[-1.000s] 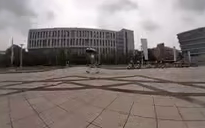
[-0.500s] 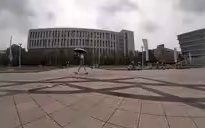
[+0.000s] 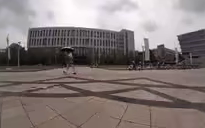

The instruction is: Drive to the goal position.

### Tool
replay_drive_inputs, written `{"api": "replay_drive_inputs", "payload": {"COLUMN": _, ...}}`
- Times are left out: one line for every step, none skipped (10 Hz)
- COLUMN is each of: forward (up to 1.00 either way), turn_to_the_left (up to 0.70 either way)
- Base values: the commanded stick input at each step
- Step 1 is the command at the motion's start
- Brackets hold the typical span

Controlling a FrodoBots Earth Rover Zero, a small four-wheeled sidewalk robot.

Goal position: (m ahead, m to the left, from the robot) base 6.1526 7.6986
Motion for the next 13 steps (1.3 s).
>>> {"api": "replay_drive_inputs", "payload": {"forward": 0.60, "turn_to_the_left": 0.00}}
{"api": "replay_drive_inputs", "payload": {"forward": 0.60, "turn_to_the_left": 0.00}}
{"api": "replay_drive_inputs", "payload": {"forward": 0.60, "turn_to_the_left": 0.00}}
{"api": "replay_drive_inputs", "payload": {"forward": 0.60, "turn_to_the_left": 0.00}}
{"api": "replay_drive_inputs", "payload": {"forward": 0.60, "turn_to_the_left": 0.00}}
{"api": "replay_drive_inputs", "payload": {"forward": 0.60, "turn_to_the_left": 0.00}}
{"api": "replay_drive_inputs", "payload": {"forward": 0.60, "turn_to_the_left": 0.00}}
{"api": "replay_drive_inputs", "payload": {"forward": 0.60, "turn_to_the_left": 0.00}}
{"api": "replay_drive_inputs", "payload": {"forward": 0.60, "turn_to_the_left": 0.00}}
{"api": "replay_drive_inputs", "payload": {"forward": 0.60, "turn_to_the_left": 0.00}}
{"api": "replay_drive_inputs", "payload": {"forward": 0.60, "turn_to_the_left": 0.00}}
{"api": "replay_drive_inputs", "payload": {"forward": 0.60, "turn_to_the_left": 0.00}}
{"api": "replay_drive_inputs", "payload": {"forward": 0.60, "turn_to_the_left": 0.00}}
